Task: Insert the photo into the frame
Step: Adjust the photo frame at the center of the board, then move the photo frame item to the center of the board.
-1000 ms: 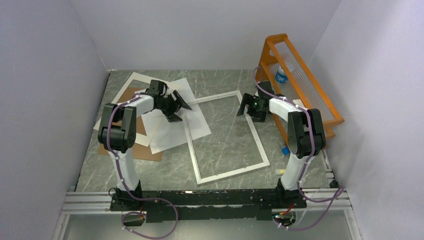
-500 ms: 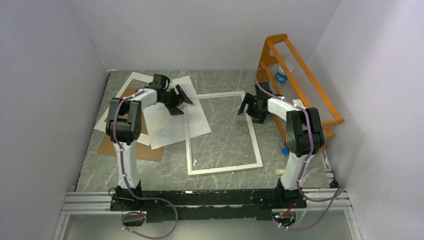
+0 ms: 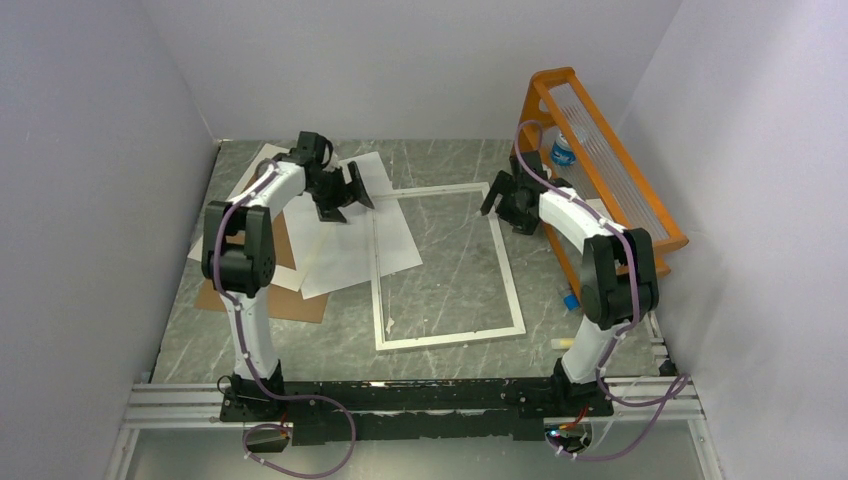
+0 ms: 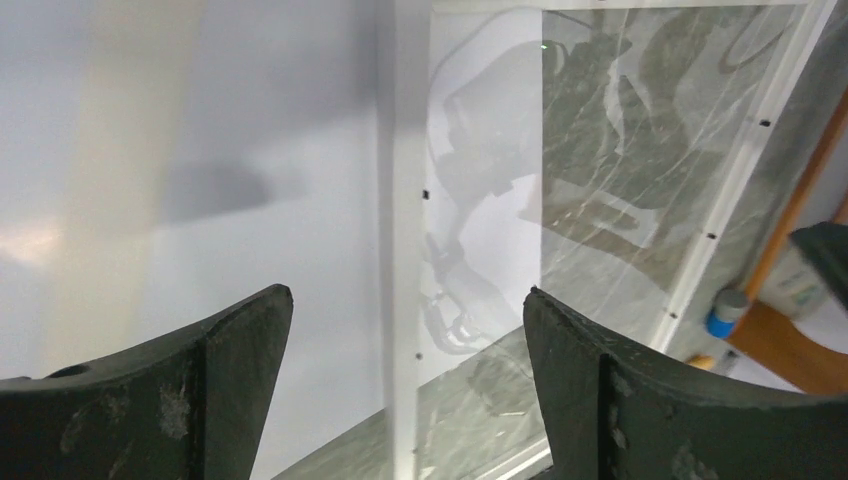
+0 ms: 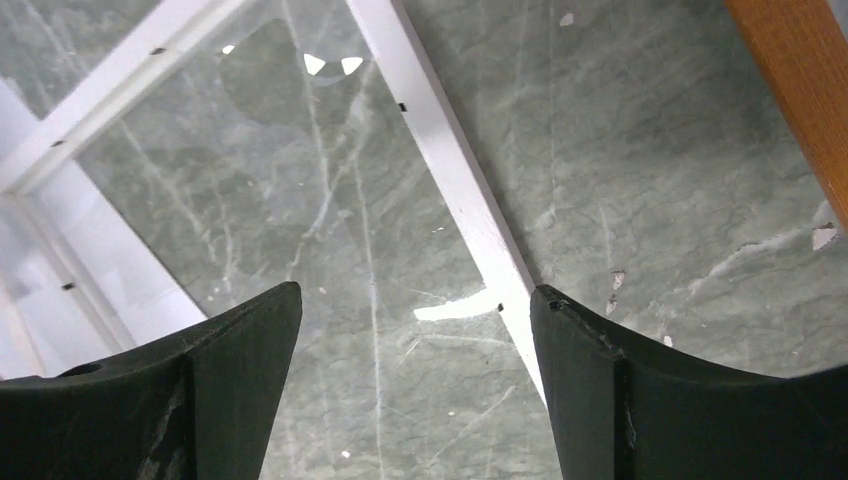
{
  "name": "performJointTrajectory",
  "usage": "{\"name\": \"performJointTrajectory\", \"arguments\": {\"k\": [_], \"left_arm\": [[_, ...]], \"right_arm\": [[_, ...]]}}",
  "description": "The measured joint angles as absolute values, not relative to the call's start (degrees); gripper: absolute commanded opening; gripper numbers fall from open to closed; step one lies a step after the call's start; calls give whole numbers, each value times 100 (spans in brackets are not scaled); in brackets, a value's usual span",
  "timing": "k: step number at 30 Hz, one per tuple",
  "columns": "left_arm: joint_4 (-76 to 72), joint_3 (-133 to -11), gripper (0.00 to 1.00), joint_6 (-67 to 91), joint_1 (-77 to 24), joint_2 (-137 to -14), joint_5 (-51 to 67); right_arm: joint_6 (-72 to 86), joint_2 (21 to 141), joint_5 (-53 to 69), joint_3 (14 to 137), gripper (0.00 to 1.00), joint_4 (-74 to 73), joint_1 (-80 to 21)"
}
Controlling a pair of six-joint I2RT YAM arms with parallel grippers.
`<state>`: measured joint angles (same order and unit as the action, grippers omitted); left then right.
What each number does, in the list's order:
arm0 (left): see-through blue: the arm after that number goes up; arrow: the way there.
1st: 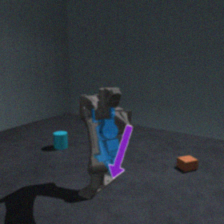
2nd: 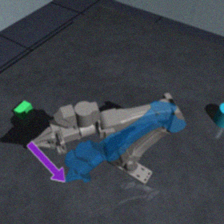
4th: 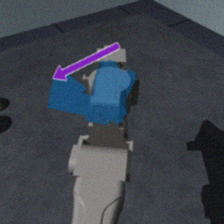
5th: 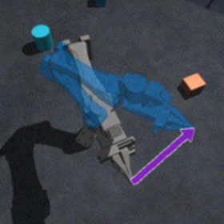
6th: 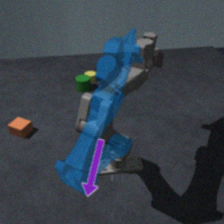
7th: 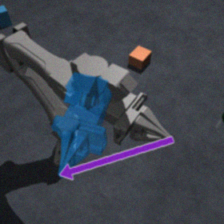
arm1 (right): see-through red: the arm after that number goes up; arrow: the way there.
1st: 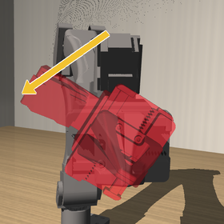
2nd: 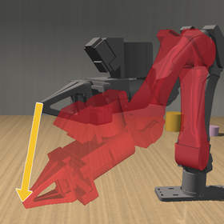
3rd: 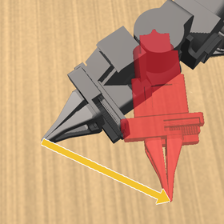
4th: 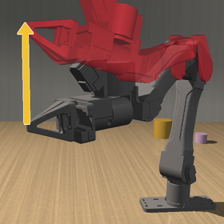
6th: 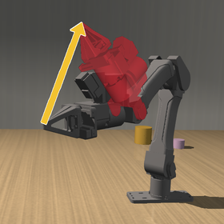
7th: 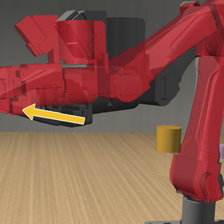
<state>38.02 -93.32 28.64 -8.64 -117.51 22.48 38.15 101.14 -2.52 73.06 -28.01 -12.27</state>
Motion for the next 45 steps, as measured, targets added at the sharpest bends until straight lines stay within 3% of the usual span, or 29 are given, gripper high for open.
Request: {"name": "performJointTrajectory", "arguments": {"k": [11,21,28,40,45], "left_arm": [[5212,-10335,84,1505,-119,-12073,1181],[5181,-7900,84,1907,491,-10798,1061],[4694,-7575,83,2228,1839,-10022,1033],[3312,-7612,52,1542,2307,-11198,2285],[3269,-7607,47,1420,2265,-11233,2696]], "right_arm": [[4285,9939,799,7297,81,-2381,-1597],[5588,10473,1662,7773,74,-1614,-3310],[6464,11404,1656,8479,73,-1466,-4372],[7231,12711,1181,9712,70,-1382,-5157],[7266,12827,1035,9918,70,-1409,-5188]]}}
